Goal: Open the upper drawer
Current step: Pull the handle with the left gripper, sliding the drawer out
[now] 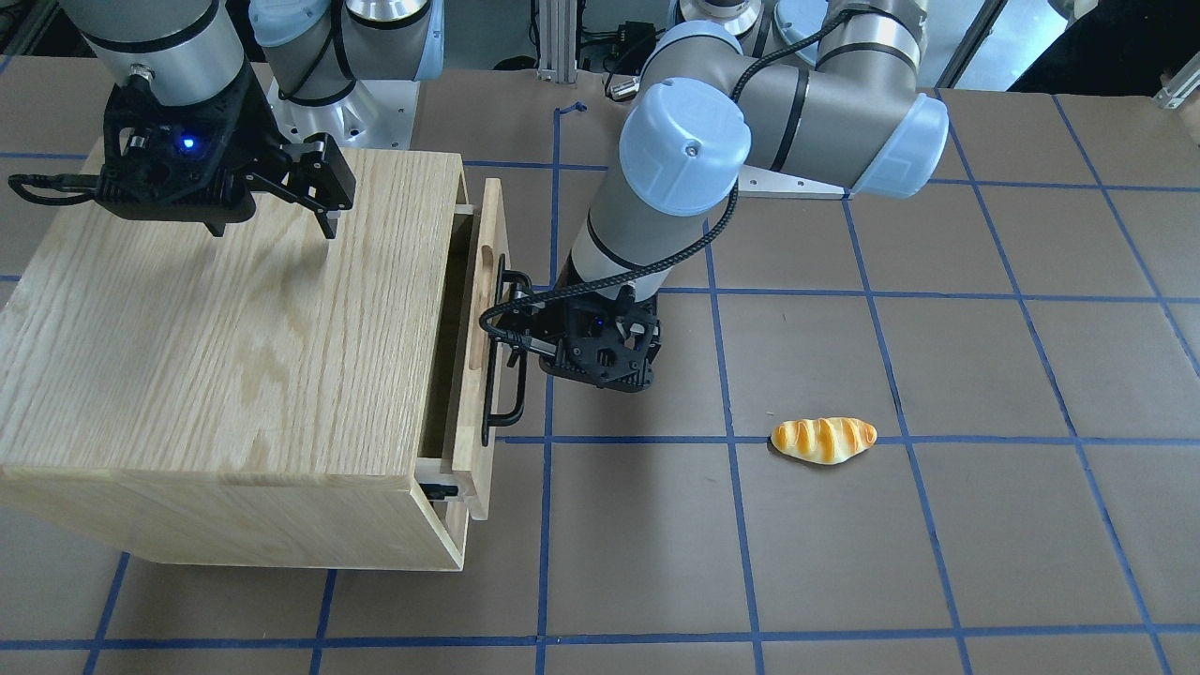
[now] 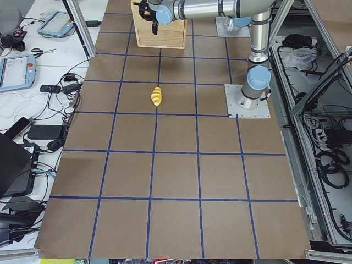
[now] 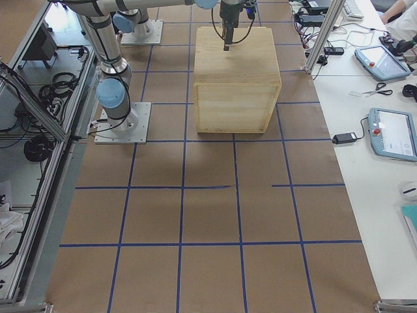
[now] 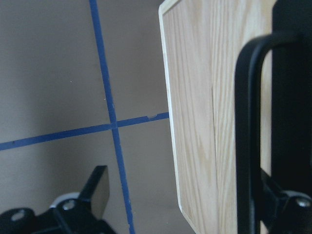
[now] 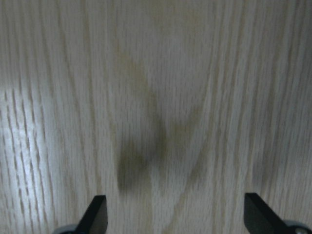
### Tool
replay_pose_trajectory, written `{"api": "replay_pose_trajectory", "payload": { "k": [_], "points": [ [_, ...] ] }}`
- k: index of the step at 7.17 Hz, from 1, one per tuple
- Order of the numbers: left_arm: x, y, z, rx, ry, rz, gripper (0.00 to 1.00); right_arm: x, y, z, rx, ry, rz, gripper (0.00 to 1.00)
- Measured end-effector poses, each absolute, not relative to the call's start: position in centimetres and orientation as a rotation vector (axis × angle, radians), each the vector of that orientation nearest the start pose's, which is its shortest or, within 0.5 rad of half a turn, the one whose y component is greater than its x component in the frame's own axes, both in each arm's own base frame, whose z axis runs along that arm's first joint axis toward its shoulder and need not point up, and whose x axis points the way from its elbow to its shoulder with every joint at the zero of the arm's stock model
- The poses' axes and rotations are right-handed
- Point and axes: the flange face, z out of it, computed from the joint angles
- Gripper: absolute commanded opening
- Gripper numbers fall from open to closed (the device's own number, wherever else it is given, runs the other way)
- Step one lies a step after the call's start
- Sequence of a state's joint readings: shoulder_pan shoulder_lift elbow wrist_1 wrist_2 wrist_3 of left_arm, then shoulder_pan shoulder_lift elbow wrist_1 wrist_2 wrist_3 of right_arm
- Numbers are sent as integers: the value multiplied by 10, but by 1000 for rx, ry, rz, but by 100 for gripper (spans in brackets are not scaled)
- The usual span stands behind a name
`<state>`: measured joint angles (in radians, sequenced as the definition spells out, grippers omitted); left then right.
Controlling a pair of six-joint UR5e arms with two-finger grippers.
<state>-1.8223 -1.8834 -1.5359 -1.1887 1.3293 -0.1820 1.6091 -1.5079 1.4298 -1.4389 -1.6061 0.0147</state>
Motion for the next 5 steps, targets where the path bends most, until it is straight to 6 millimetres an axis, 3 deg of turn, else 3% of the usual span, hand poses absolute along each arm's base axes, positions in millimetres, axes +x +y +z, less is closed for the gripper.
{"api": "replay_pose_trajectory", "payload": {
  "k": [2, 5],
  "points": [
    [-256, -563, 377, 80, 3345, -61, 100, 149, -507, 513, -38, 3177, 84, 100],
    [-186, -561, 401, -17, 3319, -24, 100, 149, -507, 512, -39, 3177, 84, 100]
  ]
}}
